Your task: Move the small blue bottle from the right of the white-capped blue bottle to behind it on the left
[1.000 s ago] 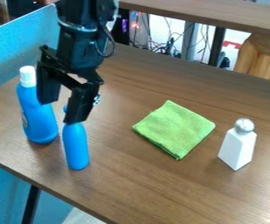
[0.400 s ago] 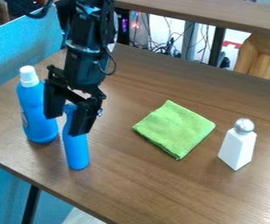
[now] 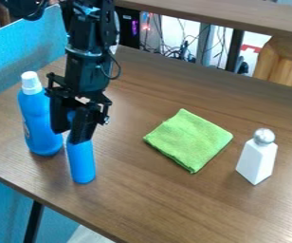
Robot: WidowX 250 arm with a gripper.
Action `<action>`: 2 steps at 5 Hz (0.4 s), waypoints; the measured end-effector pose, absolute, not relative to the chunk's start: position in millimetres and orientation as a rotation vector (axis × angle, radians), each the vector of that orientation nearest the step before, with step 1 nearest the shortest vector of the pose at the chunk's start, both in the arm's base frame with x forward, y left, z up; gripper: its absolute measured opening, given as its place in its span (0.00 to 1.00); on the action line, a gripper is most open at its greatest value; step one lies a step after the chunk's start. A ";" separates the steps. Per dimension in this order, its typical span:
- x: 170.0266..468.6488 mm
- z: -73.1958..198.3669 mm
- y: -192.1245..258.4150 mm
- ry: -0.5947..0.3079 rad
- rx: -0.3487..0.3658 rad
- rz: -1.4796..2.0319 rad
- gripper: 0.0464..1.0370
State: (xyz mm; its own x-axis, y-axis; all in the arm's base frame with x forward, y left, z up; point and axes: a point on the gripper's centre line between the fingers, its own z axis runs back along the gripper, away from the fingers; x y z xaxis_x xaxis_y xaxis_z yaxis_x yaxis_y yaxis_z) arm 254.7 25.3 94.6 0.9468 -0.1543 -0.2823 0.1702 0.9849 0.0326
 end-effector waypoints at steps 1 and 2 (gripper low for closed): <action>253.1 104.4 23.8 0.248 0.052 -0.163 0.33; 250.8 123.7 21.5 0.202 0.043 -0.138 0.33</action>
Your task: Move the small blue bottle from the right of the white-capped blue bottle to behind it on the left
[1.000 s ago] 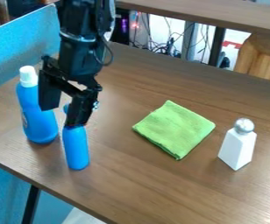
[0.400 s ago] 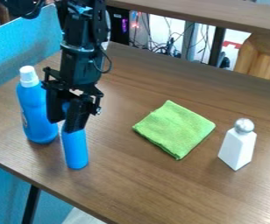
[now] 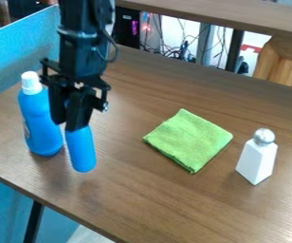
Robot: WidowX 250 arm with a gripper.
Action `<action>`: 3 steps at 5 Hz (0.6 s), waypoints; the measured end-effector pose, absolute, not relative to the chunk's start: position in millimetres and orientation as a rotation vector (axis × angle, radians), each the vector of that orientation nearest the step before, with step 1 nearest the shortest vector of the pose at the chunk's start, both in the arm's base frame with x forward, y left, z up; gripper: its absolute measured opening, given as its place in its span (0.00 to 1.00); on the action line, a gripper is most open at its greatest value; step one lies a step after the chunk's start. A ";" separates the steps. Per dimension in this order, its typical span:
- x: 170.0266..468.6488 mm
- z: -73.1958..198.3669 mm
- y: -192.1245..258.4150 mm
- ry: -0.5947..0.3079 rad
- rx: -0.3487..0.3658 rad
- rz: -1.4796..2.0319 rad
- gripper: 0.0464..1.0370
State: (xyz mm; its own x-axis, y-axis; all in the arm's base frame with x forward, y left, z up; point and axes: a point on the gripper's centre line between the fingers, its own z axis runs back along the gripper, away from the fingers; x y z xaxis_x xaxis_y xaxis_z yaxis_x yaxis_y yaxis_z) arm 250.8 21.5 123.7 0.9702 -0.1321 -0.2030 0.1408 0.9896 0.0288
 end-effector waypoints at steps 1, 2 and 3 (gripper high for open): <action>268.5 162.4 17.1 0.084 0.027 -0.120 0.33; 295.9 199.3 13.0 -0.026 0.004 -0.091 0.33; 315.7 223.7 26.5 -0.095 0.020 -0.039 0.33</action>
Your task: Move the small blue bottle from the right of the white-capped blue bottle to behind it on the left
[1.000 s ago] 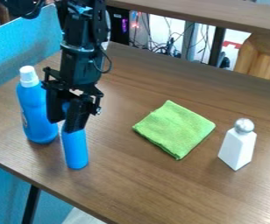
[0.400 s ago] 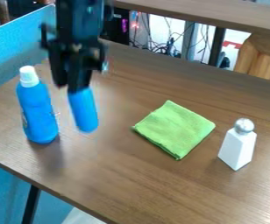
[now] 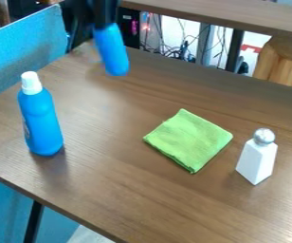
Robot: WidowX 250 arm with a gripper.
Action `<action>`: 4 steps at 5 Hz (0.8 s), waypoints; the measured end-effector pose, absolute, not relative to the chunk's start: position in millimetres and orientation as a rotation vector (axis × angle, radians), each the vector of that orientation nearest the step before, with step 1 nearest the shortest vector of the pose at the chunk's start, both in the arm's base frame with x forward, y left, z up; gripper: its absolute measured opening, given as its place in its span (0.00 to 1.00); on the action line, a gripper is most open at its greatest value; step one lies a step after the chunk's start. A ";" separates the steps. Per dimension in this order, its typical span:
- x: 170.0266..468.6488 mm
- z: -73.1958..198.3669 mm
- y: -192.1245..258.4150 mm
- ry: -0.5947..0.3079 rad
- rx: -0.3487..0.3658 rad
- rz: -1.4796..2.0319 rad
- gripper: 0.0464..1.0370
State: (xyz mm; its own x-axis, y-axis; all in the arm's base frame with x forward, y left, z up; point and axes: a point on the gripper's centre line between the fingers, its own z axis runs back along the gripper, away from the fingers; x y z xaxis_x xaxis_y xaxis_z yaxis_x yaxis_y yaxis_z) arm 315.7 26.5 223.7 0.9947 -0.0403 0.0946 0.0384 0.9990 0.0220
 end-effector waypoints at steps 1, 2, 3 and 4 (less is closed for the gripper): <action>323.0 233.8 55.9 -0.112 0.038 0.034 0.33; 326.3 224.6 89.5 -0.046 0.057 0.124 0.33; 332.4 212.8 115.7 0.019 0.057 0.179 0.33; 339.8 200.0 139.6 0.070 0.045 0.229 0.33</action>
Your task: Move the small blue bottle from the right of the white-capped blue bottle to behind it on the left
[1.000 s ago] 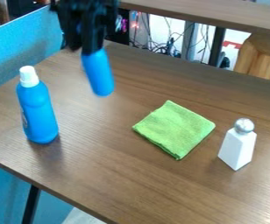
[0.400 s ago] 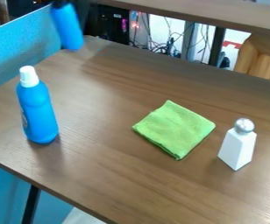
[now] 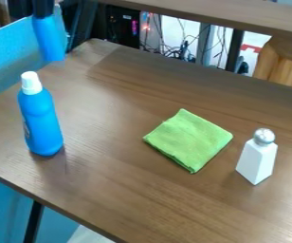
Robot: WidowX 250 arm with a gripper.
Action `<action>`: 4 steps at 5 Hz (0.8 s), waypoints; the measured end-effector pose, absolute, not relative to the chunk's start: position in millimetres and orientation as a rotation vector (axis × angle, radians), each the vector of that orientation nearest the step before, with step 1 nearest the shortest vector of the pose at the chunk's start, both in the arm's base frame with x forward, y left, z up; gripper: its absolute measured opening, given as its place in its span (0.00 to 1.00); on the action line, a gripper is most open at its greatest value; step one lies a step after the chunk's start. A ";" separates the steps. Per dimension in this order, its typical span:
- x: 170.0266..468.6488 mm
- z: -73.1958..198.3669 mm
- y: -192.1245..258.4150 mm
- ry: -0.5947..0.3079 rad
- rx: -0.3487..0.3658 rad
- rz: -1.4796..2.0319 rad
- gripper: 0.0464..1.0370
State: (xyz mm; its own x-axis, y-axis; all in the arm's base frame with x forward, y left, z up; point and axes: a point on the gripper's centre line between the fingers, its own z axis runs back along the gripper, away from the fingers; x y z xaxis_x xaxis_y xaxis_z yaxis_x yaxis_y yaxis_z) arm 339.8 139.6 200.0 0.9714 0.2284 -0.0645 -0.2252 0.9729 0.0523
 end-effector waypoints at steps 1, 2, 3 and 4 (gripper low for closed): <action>345.4 184.8 156.7 0.117 0.035 0.262 0.33; 348.6 167.5 168.2 0.160 0.048 0.263 0.33; 349.7 147.8 178.4 0.210 0.051 0.276 0.33; 347.5 134.8 189.0 0.244 0.053 0.294 0.33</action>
